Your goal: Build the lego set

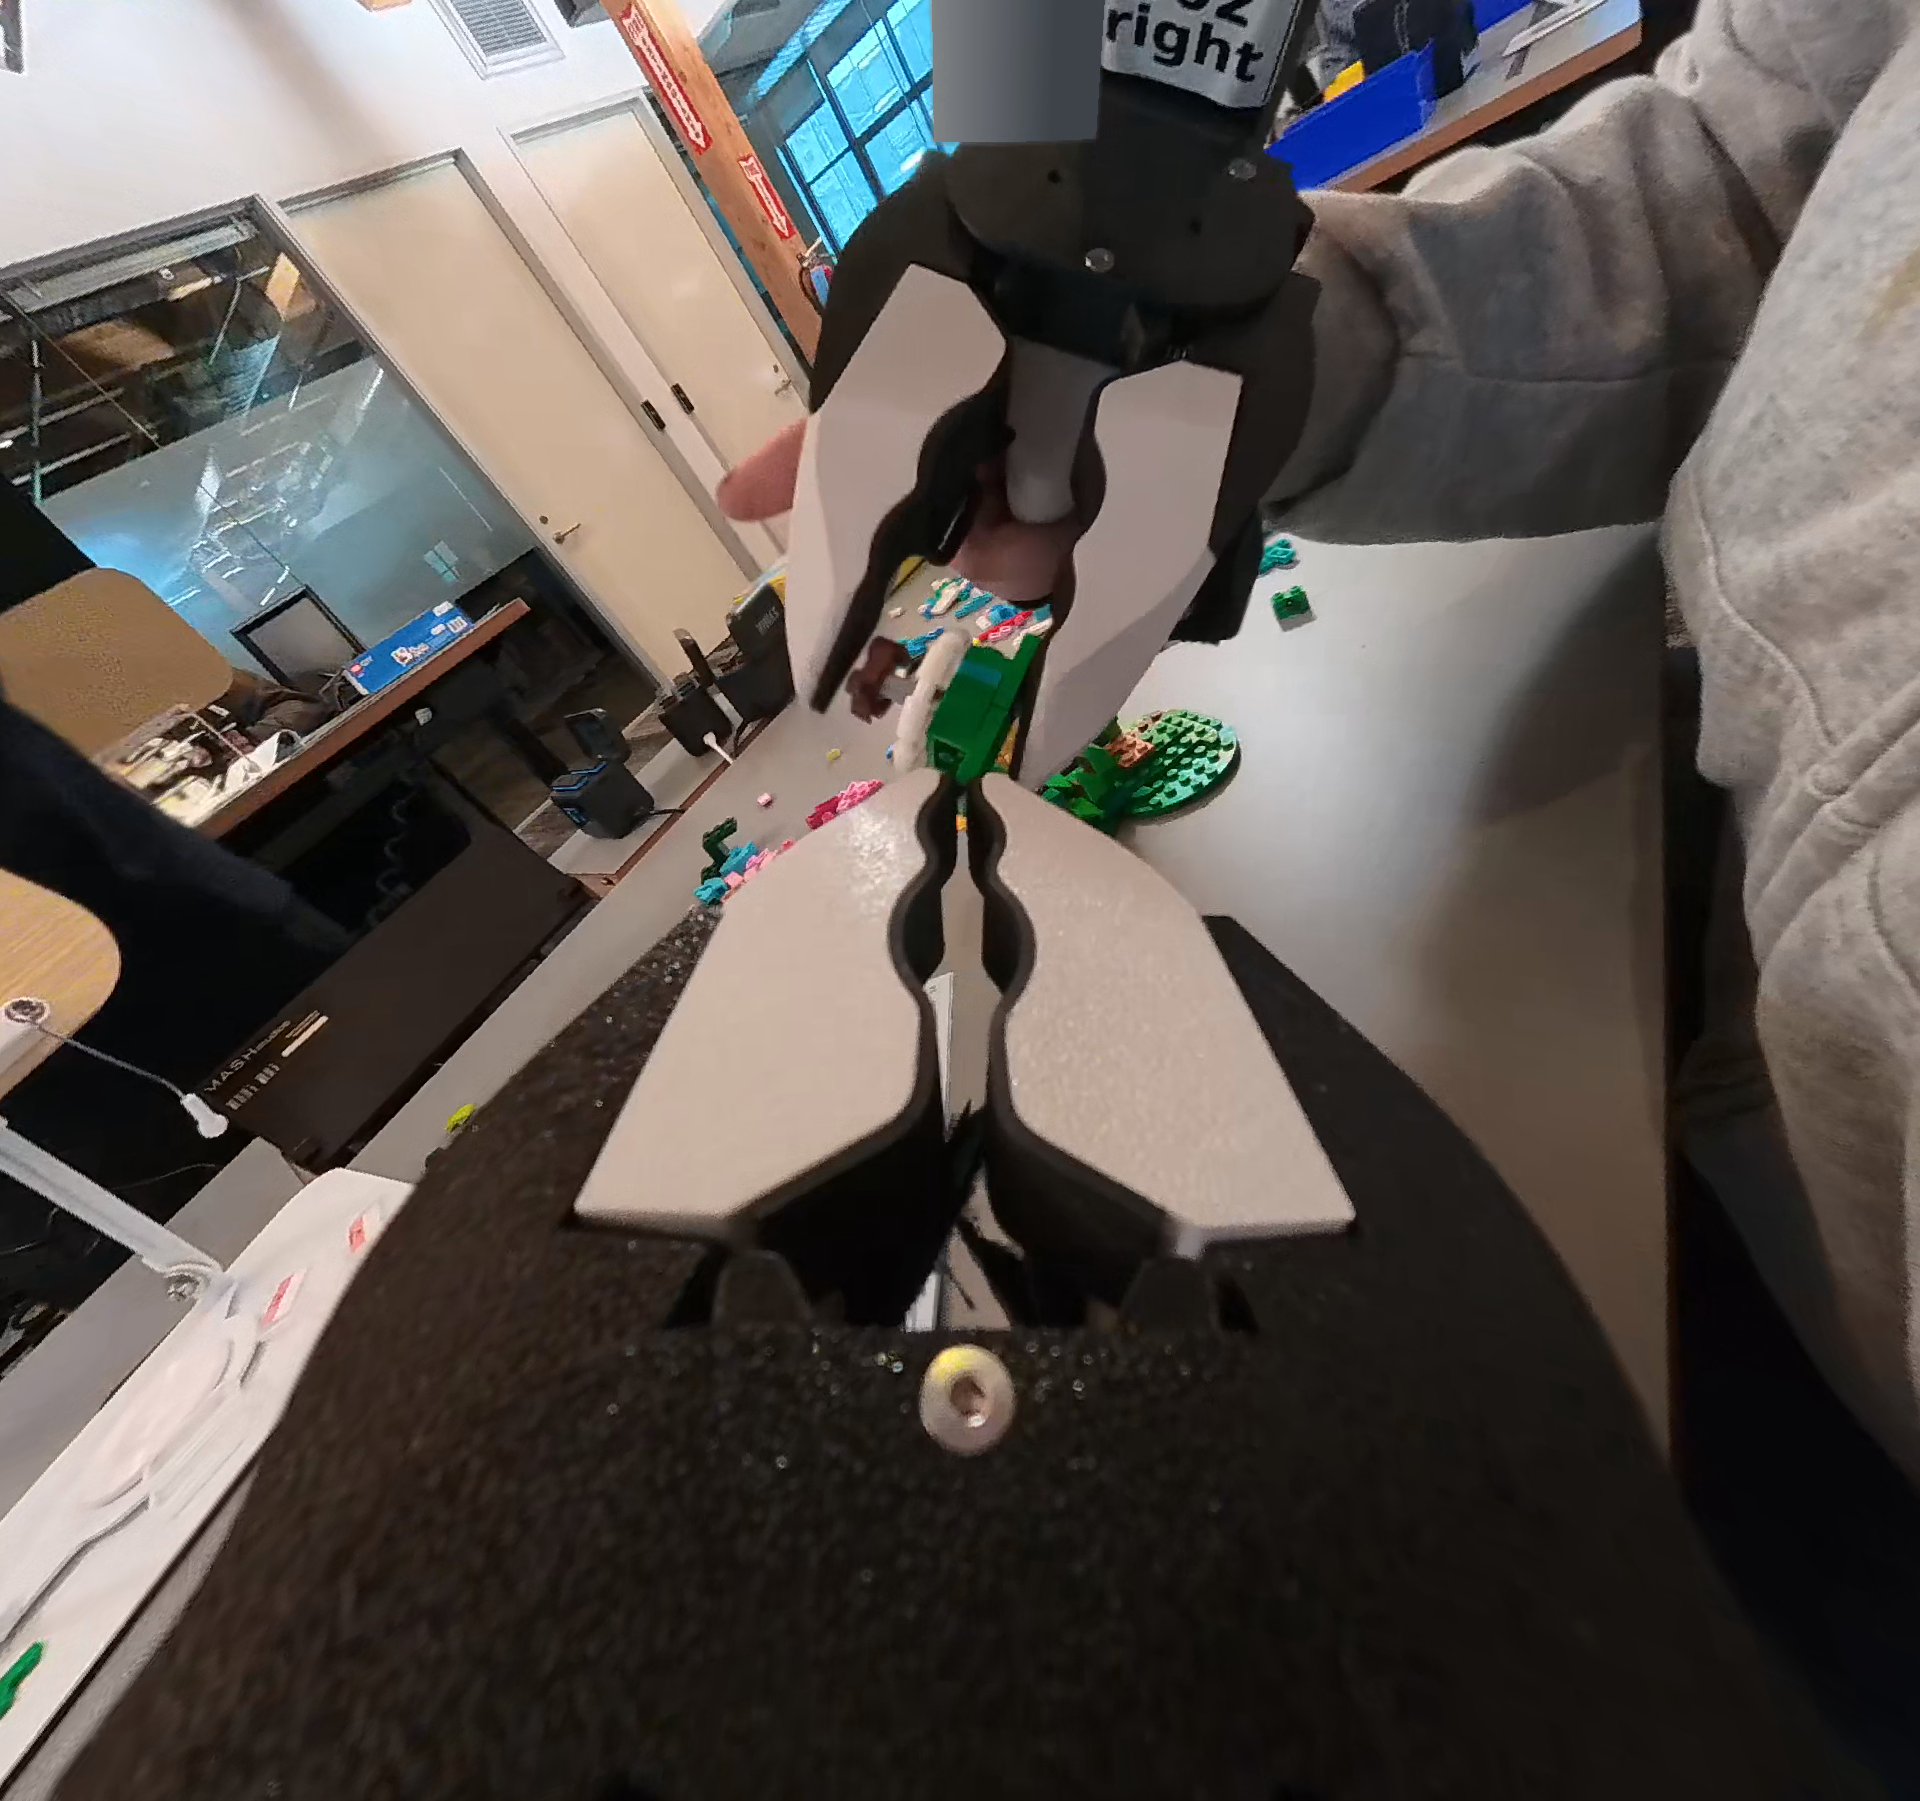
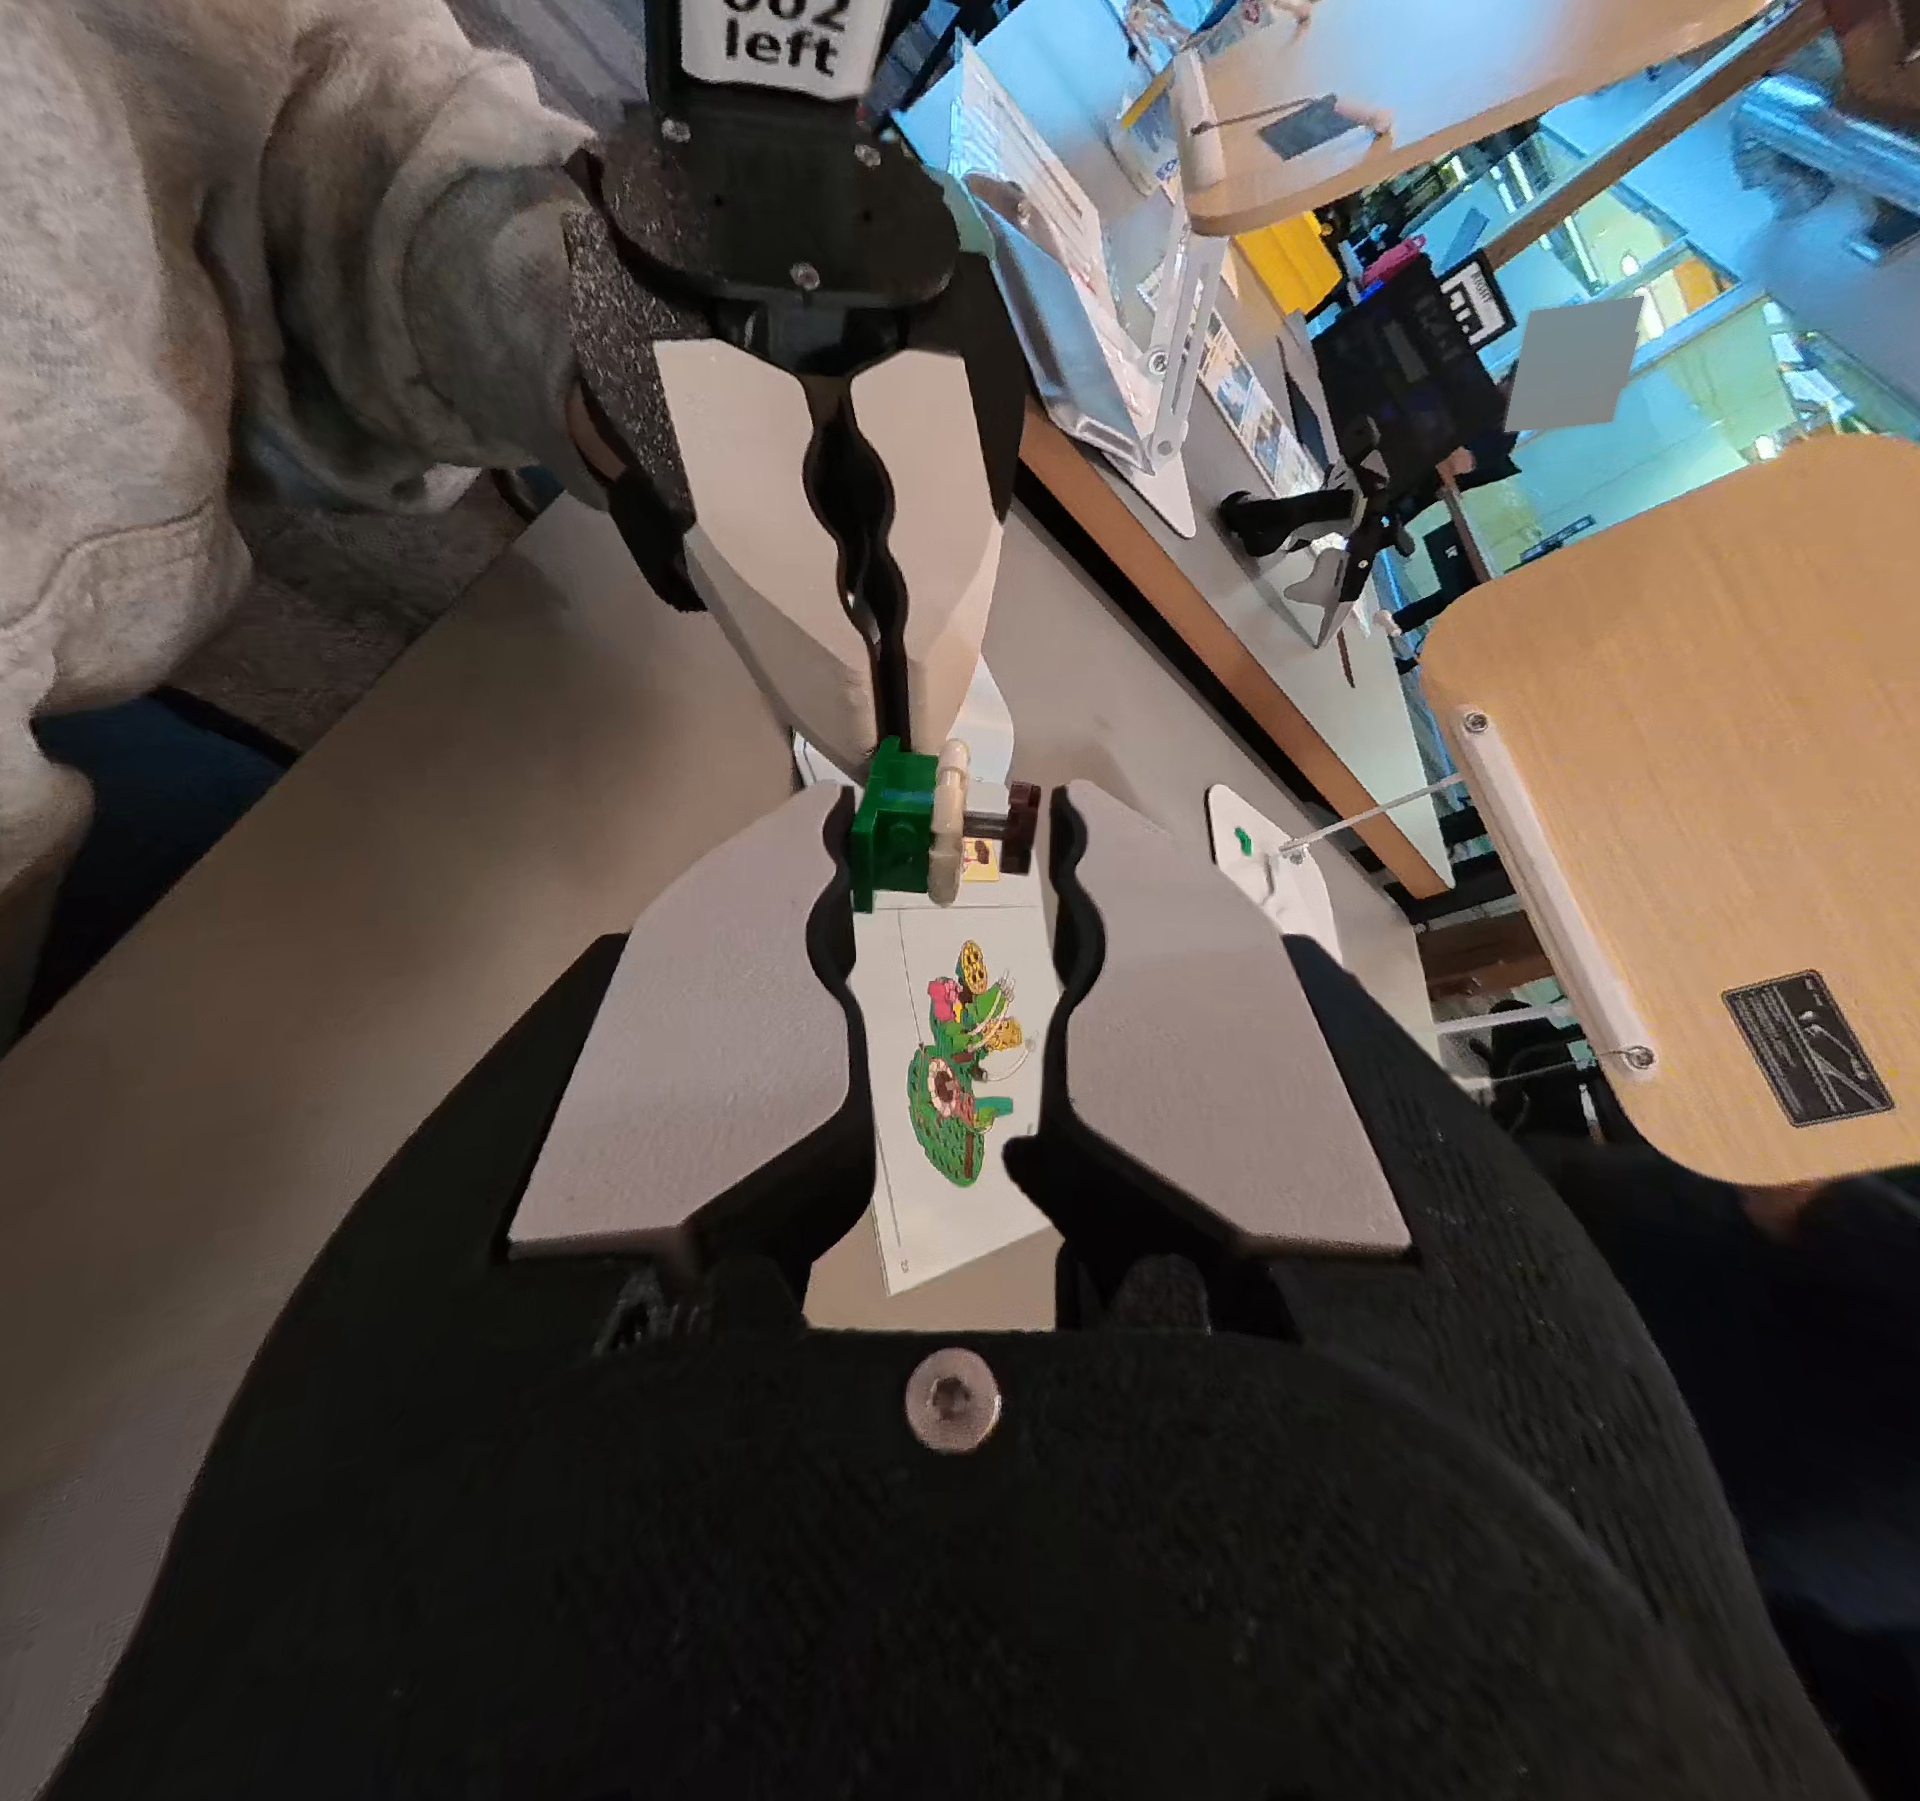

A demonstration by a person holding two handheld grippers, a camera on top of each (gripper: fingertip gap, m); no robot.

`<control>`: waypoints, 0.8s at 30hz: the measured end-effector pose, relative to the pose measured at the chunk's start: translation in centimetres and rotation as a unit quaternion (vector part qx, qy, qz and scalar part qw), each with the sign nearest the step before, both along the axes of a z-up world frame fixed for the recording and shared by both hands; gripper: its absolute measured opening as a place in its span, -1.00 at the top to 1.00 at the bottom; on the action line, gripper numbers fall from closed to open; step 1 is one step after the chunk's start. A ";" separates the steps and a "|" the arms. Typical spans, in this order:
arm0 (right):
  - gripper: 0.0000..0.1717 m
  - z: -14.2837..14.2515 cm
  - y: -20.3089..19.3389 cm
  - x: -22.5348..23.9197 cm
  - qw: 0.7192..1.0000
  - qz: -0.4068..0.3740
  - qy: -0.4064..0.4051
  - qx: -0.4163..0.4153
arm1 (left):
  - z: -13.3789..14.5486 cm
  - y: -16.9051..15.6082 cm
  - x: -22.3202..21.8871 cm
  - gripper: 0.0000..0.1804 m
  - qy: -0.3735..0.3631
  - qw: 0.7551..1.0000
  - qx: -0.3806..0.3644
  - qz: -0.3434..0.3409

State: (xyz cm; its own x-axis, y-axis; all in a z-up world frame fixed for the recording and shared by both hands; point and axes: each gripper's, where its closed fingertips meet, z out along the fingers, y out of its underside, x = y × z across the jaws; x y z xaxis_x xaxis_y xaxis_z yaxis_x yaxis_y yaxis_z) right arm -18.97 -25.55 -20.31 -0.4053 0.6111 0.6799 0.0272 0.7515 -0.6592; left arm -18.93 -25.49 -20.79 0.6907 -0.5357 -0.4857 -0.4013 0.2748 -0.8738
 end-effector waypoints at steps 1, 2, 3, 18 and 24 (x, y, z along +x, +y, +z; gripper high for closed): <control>0.60 0.1 -0.1 0.0 1.000 0.001 0.004 -0.004 | 0.0 0.0 0.0 0.98 -0.001 1.000 -0.002 -0.001; 0.59 0.2 -0.1 0.0 1.000 0.001 0.006 -0.009 | 0.0 0.0 0.0 0.98 -0.002 1.000 -0.004 -0.001; 0.58 0.2 -0.1 0.1 1.000 0.001 0.006 -0.014 | 0.0 0.0 0.1 0.98 -0.003 1.000 -0.006 -0.001; 0.68 0.2 -0.2 0.5 1.000 0.003 0.007 -0.016 | -0.3 -0.2 0.4 0.98 0.012 1.000 -0.014 -0.007; 0.68 -0.2 -0.3 0.8 1.000 0.008 -0.003 -0.010 | -0.5 -0.1 0.7 0.98 0.024 1.000 -0.016 -0.009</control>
